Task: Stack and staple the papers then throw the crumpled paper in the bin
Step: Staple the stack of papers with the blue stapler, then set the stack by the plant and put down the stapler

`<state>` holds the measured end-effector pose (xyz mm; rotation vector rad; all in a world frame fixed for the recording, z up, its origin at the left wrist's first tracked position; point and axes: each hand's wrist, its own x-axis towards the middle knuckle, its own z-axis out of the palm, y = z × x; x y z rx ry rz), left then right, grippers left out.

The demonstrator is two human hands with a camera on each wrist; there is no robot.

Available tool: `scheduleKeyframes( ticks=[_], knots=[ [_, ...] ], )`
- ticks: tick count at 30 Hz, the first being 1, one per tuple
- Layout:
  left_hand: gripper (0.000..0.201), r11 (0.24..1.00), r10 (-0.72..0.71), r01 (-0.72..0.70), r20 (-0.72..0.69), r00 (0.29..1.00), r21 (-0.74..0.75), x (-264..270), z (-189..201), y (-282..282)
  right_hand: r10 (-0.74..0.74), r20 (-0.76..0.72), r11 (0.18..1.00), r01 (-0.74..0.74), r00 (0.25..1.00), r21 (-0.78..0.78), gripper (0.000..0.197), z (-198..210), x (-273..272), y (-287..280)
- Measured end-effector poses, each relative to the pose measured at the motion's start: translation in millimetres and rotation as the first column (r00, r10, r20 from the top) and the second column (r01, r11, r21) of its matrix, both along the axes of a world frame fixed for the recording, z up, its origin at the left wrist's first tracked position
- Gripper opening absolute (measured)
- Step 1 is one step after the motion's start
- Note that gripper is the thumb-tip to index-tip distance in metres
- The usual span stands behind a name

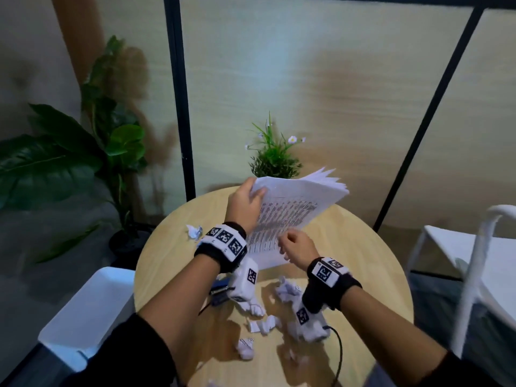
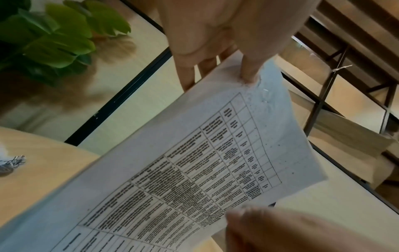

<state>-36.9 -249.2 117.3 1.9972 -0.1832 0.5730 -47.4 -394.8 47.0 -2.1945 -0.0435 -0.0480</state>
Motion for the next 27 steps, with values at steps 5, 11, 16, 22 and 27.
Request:
scheduleKeyframes(
  ticks=[5,11,16,22,27],
  knots=[
    [0.041,1.0,-0.019,0.02,-0.015,1.0,0.009,6.3,-4.9,3.7,0.23,-0.083,0.836,-0.241,0.97,-0.493,0.02,-26.4,-4.3,-6.9],
    [0.038,0.997,-0.08,0.08,-0.01,0.997,-0.017,13.2,-5.1,15.0,0.253,-0.215,0.674,-0.331,0.943,-0.661,0.032,-45.9,-5.1,-6.8],
    [0.033,0.972,-0.182,0.178,-0.01,0.983,-0.155,20.6,-2.7,30.1,-0.093,-0.07,0.897,0.053,0.993,-0.439,0.068,-19.2,14.7,-24.5],
    [0.016,0.933,-0.245,0.241,0.019,0.969,-0.267,27.6,3.5,44.0,-0.216,0.001,0.972,0.215,0.976,0.092,0.1,7.7,38.3,-57.4],
    [0.02,0.895,-0.271,0.276,0.063,0.96,-0.351,27.3,13.6,47.1,-0.09,0.06,0.993,0.085,0.994,0.085,0.092,-13.6,53.3,-72.2]
  ],
)
